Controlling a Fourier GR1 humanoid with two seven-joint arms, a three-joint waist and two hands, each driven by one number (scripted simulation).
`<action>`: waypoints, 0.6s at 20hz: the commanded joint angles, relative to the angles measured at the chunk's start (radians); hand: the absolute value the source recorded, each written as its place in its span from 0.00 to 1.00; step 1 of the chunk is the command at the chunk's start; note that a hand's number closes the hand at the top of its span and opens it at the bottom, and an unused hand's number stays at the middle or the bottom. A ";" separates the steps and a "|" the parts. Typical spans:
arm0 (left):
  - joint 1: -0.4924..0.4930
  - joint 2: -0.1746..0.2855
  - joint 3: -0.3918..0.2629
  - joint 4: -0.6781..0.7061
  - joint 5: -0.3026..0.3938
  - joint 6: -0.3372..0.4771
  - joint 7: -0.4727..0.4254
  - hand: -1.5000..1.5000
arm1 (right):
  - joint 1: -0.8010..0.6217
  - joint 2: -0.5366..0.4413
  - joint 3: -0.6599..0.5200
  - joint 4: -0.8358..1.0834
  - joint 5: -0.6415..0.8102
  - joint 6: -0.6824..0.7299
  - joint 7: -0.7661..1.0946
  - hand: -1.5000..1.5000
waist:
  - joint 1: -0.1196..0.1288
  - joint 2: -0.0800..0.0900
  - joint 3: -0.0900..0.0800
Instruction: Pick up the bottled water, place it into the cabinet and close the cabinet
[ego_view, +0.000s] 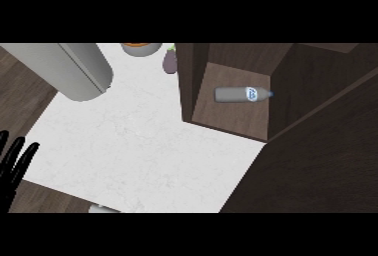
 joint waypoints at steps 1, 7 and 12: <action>-0.005 0.011 0.011 0.005 0.008 -0.013 0.004 0.00 | -0.063 0.062 0.108 0.024 -0.011 -0.018 0.083 1.00 | 0.002 0.006 0.000; 0.001 0.012 0.018 0.015 0.016 -0.026 0.003 0.00 | -0.040 0.082 0.123 0.072 -0.087 -0.009 0.094 1.00 | 0.017 0.026 0.002; -0.016 0.020 0.023 -0.001 0.020 -0.038 0.004 0.00 | -0.043 0.091 0.134 0.109 -0.182 0.016 0.079 1.00 | 0.045 0.038 0.005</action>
